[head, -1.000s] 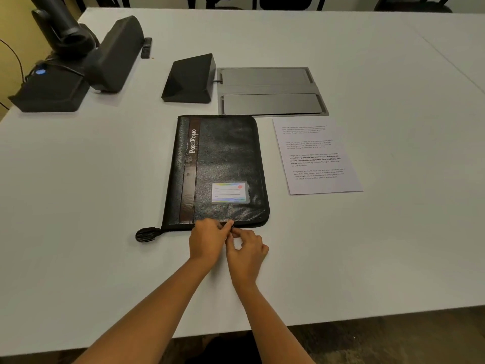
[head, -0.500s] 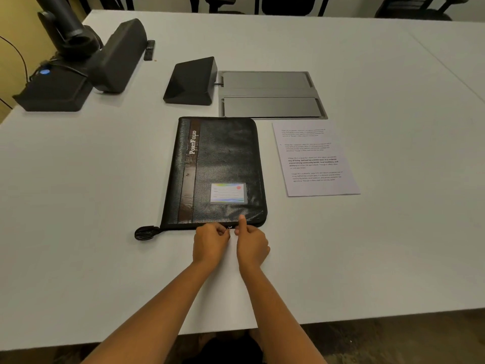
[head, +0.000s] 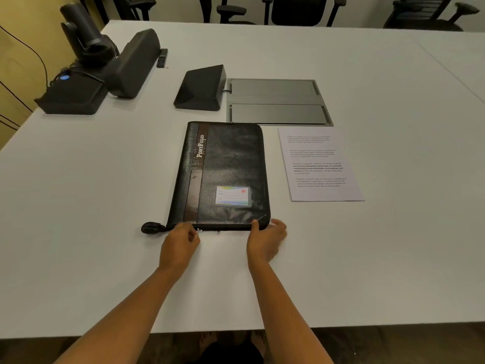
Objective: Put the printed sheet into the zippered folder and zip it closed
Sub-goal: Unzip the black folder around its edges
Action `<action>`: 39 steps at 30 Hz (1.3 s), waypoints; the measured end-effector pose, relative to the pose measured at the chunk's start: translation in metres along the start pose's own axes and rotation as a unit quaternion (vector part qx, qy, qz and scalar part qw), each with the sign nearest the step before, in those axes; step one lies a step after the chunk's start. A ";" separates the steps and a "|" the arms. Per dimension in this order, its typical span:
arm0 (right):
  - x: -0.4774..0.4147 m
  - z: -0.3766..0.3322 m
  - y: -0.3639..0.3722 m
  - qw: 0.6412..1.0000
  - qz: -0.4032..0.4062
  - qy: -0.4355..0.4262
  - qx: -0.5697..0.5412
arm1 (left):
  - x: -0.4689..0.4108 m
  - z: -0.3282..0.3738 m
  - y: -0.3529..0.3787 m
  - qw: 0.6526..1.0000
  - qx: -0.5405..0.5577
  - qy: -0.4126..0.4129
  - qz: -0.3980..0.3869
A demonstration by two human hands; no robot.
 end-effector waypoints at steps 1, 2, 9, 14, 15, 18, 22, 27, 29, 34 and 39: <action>0.002 -0.006 -0.002 0.995 0.024 -0.081 0.058 | -0.001 -0.001 -0.001 1.000 -0.005 0.007 0.000; 0.003 -0.012 -0.002 0.979 0.021 -0.170 0.114 | -0.001 -0.002 -0.002 1.000 -0.008 0.011 0.003; 0.009 -0.012 0.047 0.740 -0.303 -0.463 0.382 | 0.002 -0.002 0.003 1.000 0.015 -0.011 0.024; 0.004 -0.009 0.057 0.702 -0.309 -0.466 0.441 | 0.003 -0.003 0.005 0.999 0.039 -0.026 0.026; 0.004 -0.009 0.058 0.693 -0.310 -0.468 0.453 | 0.003 -0.003 0.005 0.998 0.045 -0.029 0.030; 0.004 -0.009 0.061 0.661 -0.312 -0.477 0.488 | 0.001 -0.006 0.006 0.997 0.057 -0.038 0.045; 0.002 -0.009 0.061 0.625 -0.306 -0.494 0.522 | 0.001 -0.010 0.004 0.997 0.059 -0.030 0.050; 0.002 -0.009 0.061 0.621 -0.307 -0.493 0.525 | 0.003 -0.031 -0.008 0.994 0.059 -0.052 0.077; 0.002 -0.008 0.061 0.624 -0.306 -0.493 0.524 | 0.001 -0.038 -0.015 0.995 0.047 -0.031 0.081; 0.000 -0.007 0.062 0.627 -0.304 -0.492 0.523 | 0.000 -0.039 -0.022 0.995 0.011 0.021 0.092; 0.001 -0.006 0.062 0.624 -0.302 -0.491 0.528 | 0.002 -0.053 -0.026 0.995 0.015 -0.003 0.102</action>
Point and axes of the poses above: each hand's wrist, its own x-axis away from the middle knuckle, its own y-axis out of the palm, z = x × y, the point moved 4 cm from there along -x, towards the middle knuckle, and after that the axes turned 7 degrees about -x, right-handed, at the moved point
